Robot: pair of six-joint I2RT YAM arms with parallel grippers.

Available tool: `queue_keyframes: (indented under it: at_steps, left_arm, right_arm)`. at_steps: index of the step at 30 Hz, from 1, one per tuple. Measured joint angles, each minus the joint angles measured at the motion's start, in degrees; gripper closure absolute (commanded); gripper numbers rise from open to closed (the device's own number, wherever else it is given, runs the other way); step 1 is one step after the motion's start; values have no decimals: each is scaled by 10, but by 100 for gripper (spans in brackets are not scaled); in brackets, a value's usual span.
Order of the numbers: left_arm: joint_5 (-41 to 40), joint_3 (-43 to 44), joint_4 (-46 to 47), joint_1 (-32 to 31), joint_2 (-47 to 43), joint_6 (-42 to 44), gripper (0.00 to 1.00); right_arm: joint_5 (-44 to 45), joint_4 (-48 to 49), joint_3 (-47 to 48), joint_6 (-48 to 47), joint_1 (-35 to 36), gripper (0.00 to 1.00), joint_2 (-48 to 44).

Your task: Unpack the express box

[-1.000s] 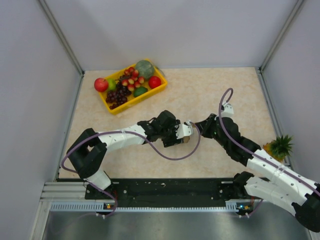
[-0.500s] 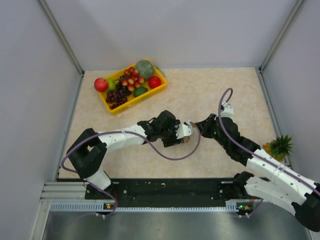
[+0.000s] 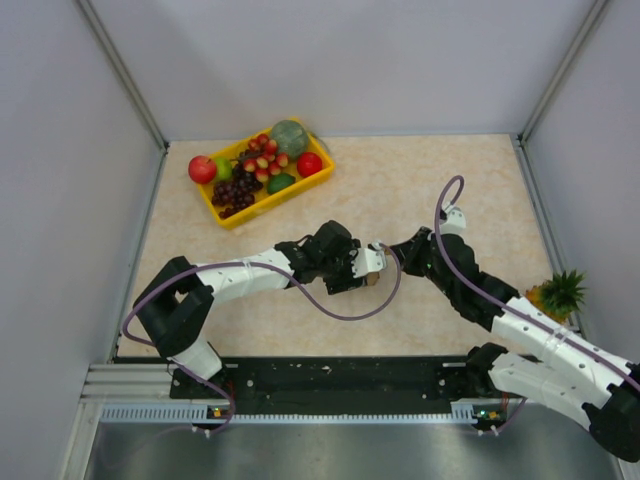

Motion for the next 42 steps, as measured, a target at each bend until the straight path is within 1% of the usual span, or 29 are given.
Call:
queue_keyframes:
  at_steps: [9, 13, 25, 42]
  left_arm:
    - [-2, 0, 0, 0, 0, -3, 76]
    - [-3, 0, 0, 0, 0, -3, 76]
    - [-6, 14, -15, -2, 10, -1, 78]
    - [2, 39, -42, -3, 26, -7, 80]
  right_arm:
    - [-2, 6, -2, -2, 0, 100, 3]
    - [-7, 25, -16, -7, 0, 100, 2]
    - [-31, 59, -56, -35, -3, 100, -35]
    - [-33, 64, -82, -33, -7, 100, -70]
